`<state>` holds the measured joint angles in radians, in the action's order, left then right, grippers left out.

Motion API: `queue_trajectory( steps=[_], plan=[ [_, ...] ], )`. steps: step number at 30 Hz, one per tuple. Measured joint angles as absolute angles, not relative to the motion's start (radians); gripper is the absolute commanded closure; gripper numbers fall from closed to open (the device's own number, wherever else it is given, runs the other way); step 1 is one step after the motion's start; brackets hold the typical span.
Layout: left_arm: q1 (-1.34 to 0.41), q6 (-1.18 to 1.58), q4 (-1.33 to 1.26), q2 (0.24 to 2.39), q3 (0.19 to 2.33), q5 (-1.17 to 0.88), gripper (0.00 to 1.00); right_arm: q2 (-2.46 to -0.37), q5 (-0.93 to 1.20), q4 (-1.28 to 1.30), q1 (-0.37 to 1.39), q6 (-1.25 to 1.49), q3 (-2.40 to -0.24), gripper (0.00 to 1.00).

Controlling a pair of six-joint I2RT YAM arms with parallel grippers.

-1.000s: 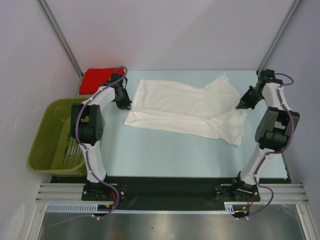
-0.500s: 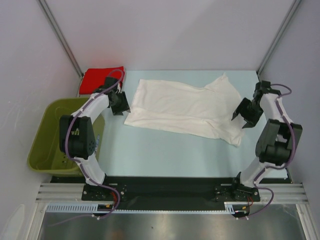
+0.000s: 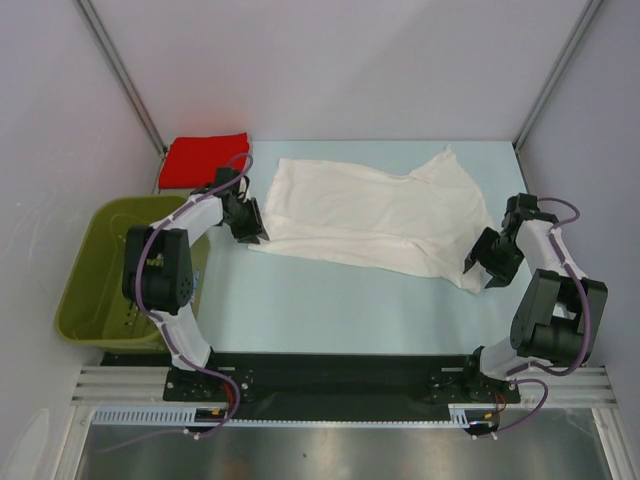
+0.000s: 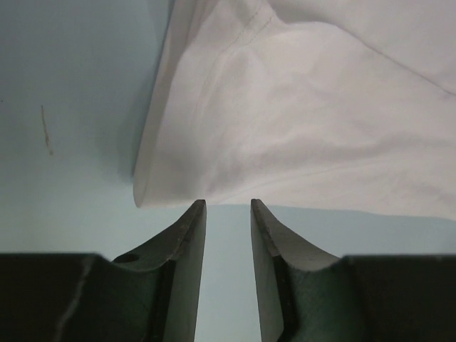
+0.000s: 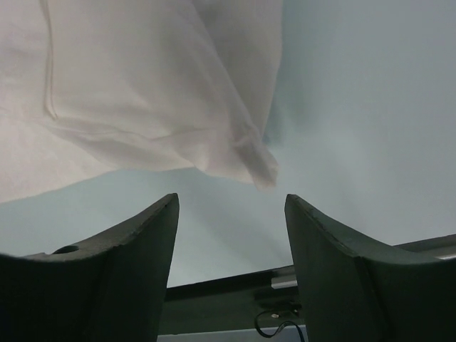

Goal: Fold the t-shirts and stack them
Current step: Fold the tshirt

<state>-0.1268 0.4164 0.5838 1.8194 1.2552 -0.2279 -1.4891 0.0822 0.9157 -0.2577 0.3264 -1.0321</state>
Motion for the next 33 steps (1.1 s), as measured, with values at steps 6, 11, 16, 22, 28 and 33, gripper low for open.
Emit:
queue_trajectory(
  steps=[6,11,16,22,28,33],
  plan=[
    [-0.127,0.406,0.578,1.851,1.242,-0.231,0.66,-1.515,0.049,0.886,-0.258,0.309,-1.032,0.48],
    [-0.127,0.406,0.570,1.870,1.231,-0.232,0.68,-1.532,0.029,0.885,-0.257,0.313,-1.032,0.57],
    [-0.127,0.406,0.566,1.881,1.224,-0.231,0.68,-1.547,0.006,0.889,-0.256,0.318,-1.032,0.57],
    [-0.127,0.406,0.563,1.887,1.224,-0.231,0.68,-1.573,-0.039,0.893,-0.257,0.328,-1.032,0.73],
    [-0.127,0.399,0.562,1.892,1.224,-0.227,0.69,-1.595,-0.103,0.897,-0.275,0.345,-1.034,1.00],
    [-0.126,0.399,0.562,1.893,1.224,-0.226,0.70,-1.597,-0.169,0.899,-0.279,0.347,-1.082,1.00]
  ],
)
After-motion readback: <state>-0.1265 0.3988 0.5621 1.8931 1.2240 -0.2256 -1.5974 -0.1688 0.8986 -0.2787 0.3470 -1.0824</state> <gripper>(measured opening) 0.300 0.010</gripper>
